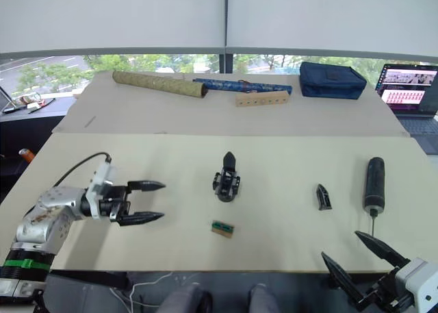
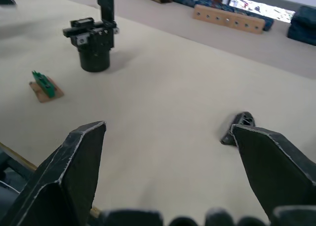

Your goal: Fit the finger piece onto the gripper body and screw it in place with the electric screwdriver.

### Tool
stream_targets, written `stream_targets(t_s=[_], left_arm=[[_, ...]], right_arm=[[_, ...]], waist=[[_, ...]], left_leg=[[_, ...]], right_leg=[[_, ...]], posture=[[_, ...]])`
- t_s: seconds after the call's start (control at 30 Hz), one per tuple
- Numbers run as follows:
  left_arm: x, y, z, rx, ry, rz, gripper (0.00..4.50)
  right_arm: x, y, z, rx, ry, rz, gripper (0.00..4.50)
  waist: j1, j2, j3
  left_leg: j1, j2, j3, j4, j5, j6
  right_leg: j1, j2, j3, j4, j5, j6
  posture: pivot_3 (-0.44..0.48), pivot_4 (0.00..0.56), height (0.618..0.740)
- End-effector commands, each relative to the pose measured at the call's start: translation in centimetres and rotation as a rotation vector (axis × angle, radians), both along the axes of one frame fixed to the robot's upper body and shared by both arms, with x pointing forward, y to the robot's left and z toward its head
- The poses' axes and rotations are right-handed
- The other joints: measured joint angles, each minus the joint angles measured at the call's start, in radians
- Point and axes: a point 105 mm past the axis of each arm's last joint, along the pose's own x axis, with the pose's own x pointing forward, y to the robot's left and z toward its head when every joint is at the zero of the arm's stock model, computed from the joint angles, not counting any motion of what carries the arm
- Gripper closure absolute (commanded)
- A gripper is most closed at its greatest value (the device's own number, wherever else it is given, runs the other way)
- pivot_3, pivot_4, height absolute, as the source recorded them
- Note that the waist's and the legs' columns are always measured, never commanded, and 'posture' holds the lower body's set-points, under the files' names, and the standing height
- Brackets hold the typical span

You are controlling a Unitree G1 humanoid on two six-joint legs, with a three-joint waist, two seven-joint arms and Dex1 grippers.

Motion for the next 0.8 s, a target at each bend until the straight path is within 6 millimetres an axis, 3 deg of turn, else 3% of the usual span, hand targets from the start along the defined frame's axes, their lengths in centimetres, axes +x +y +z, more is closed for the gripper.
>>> stream_targets(t_s=[0.03, 0.17, 0.3, 0.53, 0.8], left_arm=[[-0.5, -0.8, 3.2, -0.012, -0.114, -0.041, 0.07], [-0.6, -1.7, 3.9, 0.000, -0.145, -0.070, 0.07], [-0.5, -2.7, 4.3, -0.019, -0.178, -0.064, 0.07], [-1.2, -3.6, 3.4, -0.029, -0.173, -0.063, 0.07], [-1.7, -3.7, 2.5, -0.035, -0.153, -0.031, 0.07]], right_arm=[[0.7, -0.1, 2.1, -0.034, -0.060, -0.056, 0.00], [3.6, 0.8, 3.7, -0.021, -0.045, -0.088, 0.00], [7.0, 0.3, 2.9, -0.098, 0.177, -0.175, 0.00], [10.9, -1.2, 2.8, -0.114, 0.473, -0.285, 0.00], [12.8, -2.7, -1.1, -0.097, 0.762, -0.403, 0.00]], waist=[[-0.002, 0.000, 0.000], [-0.021, 0.000, 0.000], [-0.025, -0.001, 0.001], [-0.022, -0.003, 0.002], [-0.024, -0.004, 0.003]], left_leg=[[0.001, 0.000, 0.000, 0.000, 0.000, 0.000], [0.001, 0.000, 0.001, -0.001, 0.000, -0.001], [0.000, -0.001, 0.002, 0.000, 0.001, -0.002], [-0.005, -0.001, 0.000, -0.001, 0.001, -0.001], [-0.008, -0.002, 0.000, 0.000, -0.001, 0.002]], right_leg=[[0.001, 0.000, 0.000, 0.000, 0.000, 0.000], [0.001, 0.002, 0.000, 0.004, 0.000, 0.000], [0.001, 0.001, 0.000, 0.005, 0.000, 0.000], [0.000, 0.001, 0.000, 0.001, -0.001, -0.001], [0.000, 0.002, -0.002, -0.005, 0.000, 0.000]], posture=[[0.000, 0.150, 0.740], [0.000, 0.150, 0.740], [0.000, 0.150, 0.740], [0.000, 0.150, 0.740], [0.000, 0.150, 0.740]])
